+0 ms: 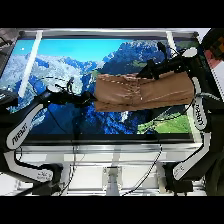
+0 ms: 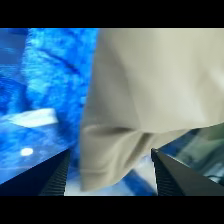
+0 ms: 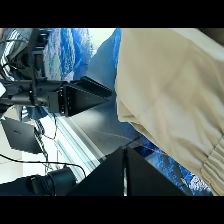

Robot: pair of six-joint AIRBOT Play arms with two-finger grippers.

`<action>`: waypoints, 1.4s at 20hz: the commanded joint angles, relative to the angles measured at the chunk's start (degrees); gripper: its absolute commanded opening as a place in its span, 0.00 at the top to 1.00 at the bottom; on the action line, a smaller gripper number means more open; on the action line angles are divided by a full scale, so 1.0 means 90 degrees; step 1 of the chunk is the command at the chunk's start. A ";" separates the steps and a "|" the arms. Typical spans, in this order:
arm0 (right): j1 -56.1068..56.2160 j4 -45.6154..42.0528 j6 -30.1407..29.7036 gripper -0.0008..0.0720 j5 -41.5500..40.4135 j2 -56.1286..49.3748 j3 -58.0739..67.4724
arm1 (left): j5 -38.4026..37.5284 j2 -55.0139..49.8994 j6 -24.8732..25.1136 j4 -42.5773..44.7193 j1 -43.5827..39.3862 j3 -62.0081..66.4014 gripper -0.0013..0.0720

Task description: Fold the clothes and pants, and hang the long-sleeved shirts on hangers.

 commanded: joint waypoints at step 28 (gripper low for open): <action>-0.0005 0.0034 -0.0007 0.97 -0.0124 0.0002 -0.0002 | -0.0274 -0.0549 0.0532 -0.0770 0.0287 0.0015 0.11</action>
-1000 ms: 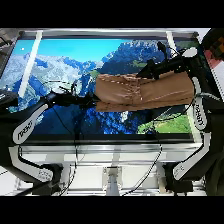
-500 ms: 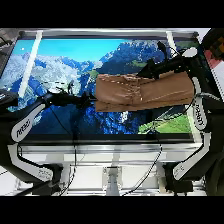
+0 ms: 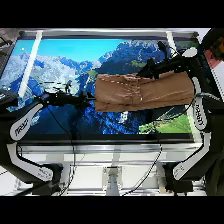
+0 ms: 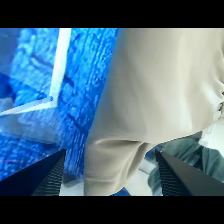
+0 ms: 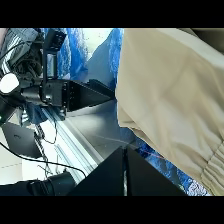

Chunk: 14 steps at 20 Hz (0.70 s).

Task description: Fold the clothes and pants, and hang the long-sleeved shirts on hangers.

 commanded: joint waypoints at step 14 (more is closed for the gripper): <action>-0.0002 0.0022 0.0005 0.97 -0.0044 0.0005 -0.0002 | 0.0780 -0.0015 0.0325 -0.0748 -0.0563 0.0010 0.78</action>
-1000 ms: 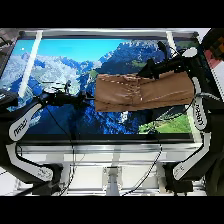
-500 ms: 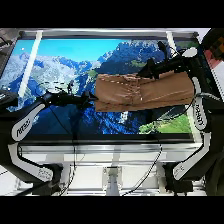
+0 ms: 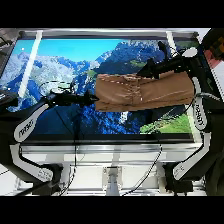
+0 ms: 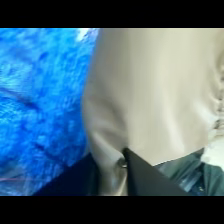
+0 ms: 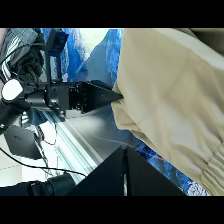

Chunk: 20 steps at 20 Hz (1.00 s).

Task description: Fold the clothes and pants, and hang the long-sleeved shirts on hangers.

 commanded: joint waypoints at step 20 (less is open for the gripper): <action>0.0634 -0.0957 0.0418 0.97 -0.0520 -0.1042 -0.0029 | 0.0143 0.1389 -0.0746 0.2786 0.1484 0.0032 0.97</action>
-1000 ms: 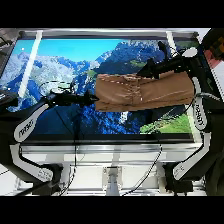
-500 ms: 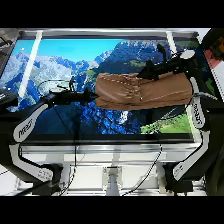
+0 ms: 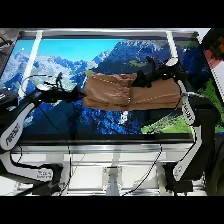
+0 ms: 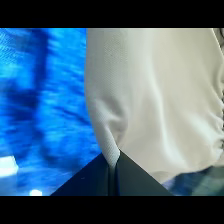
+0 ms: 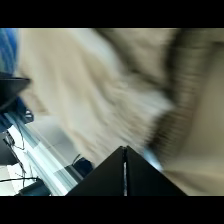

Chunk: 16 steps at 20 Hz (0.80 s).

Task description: Fold the clothes and pants, and hang the long-sleeved shirts on hangers.

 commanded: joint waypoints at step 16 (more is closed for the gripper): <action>0.2404 -0.0146 0.2256 0.97 -0.1506 -0.0704 0.0000 | -0.1265 0.2191 -0.0537 0.1280 0.1860 0.0204 0.96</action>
